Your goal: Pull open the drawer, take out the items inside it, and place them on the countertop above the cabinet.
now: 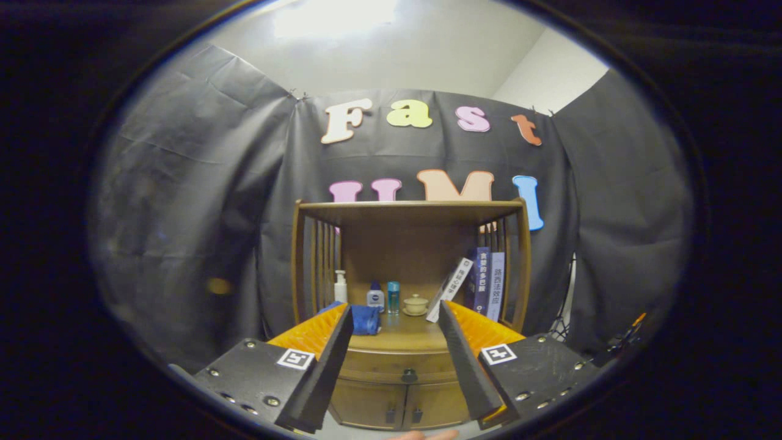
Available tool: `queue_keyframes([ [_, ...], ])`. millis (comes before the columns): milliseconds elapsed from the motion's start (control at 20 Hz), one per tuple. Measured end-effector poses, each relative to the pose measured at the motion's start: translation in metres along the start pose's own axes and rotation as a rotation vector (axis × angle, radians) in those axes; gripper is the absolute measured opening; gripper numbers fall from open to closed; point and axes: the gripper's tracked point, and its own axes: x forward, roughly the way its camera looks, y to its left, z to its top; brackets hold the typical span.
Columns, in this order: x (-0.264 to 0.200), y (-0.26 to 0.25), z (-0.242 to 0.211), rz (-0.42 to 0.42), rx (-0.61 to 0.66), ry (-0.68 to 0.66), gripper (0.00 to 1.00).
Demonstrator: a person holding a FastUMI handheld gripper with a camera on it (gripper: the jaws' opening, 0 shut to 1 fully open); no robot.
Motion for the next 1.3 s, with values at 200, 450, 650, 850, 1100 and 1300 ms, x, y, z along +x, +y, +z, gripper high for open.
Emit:
queue_keyframes([
  [200,0.028,0.014,-0.024,0.004,-0.014,0.011,0.84],
  [450,0.073,0.005,-0.1,-0.068,0.057,0.114,0.81],
  [650,0.107,0.0,-0.16,-0.068,0.086,0.171,0.81],
  [850,0.132,-0.011,-0.215,-0.088,0.118,0.249,0.82],
  [1100,0.148,-0.007,-0.27,-0.067,0.125,0.375,0.85],
  [1300,0.165,-0.004,-0.309,-0.034,0.116,0.465,0.81],
])
